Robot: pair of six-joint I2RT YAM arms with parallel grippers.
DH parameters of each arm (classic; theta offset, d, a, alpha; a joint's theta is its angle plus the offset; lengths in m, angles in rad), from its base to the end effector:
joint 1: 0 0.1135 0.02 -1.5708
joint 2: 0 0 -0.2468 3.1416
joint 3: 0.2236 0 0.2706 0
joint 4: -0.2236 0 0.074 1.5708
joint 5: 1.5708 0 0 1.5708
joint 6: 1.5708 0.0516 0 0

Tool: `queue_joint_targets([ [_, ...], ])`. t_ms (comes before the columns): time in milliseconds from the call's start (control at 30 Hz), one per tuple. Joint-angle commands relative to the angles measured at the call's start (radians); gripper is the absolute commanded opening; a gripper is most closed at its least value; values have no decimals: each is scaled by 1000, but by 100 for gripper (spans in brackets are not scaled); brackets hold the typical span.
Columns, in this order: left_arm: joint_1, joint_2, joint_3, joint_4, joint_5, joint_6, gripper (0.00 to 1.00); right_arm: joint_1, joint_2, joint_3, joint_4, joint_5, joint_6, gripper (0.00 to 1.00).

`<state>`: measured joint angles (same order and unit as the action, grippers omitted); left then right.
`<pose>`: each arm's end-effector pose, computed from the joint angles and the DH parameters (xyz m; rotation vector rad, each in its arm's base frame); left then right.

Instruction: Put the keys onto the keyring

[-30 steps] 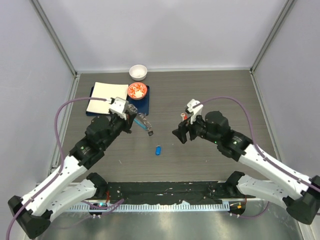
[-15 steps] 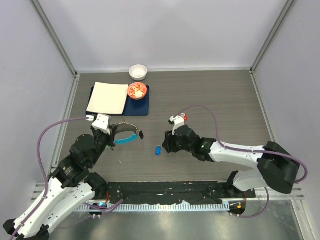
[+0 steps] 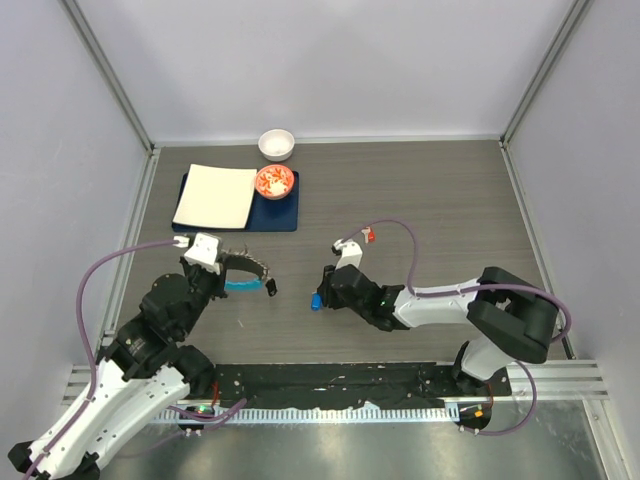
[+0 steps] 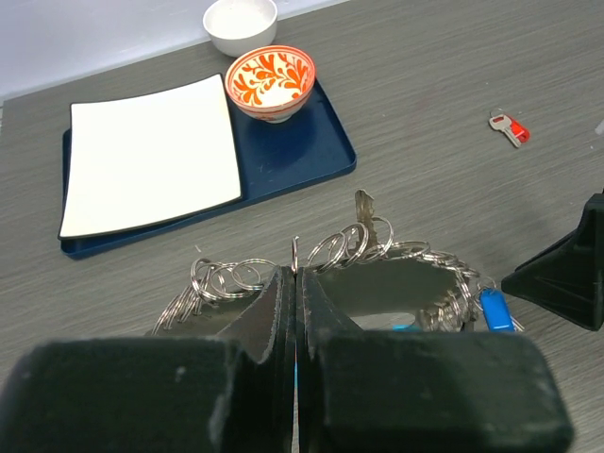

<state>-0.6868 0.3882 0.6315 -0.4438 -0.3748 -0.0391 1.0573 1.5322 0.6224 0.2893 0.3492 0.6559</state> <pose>0.1301 -0.0823 0.3044 0.2982 1.7359 -0.1964 0.1723 0.2696 0.1174 -0.2433 2.1989 0.6019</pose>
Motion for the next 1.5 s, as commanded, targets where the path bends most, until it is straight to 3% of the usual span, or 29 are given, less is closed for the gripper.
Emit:
queue_joint_targets([
  [0, 1, -18, 8, 45, -9, 22, 0, 7, 31, 19, 80, 53, 45, 35],
  [800, 3, -22, 10, 39, 4, 27, 0, 15, 117, 62, 99, 37, 42, 29],
  [1100, 3, -25, 10, 37, 2, 27, 0, 15, 138, 83, 54, 37, 44, 21],
  [1333, 3, -17, 10, 36, 8, 28, 0, 17, 138, 82, 37, 48, 22, 4],
  [1467, 3, -12, 8, 37, 23, 31, 0, 15, 129, 82, 39, 48, -21, 1],
])
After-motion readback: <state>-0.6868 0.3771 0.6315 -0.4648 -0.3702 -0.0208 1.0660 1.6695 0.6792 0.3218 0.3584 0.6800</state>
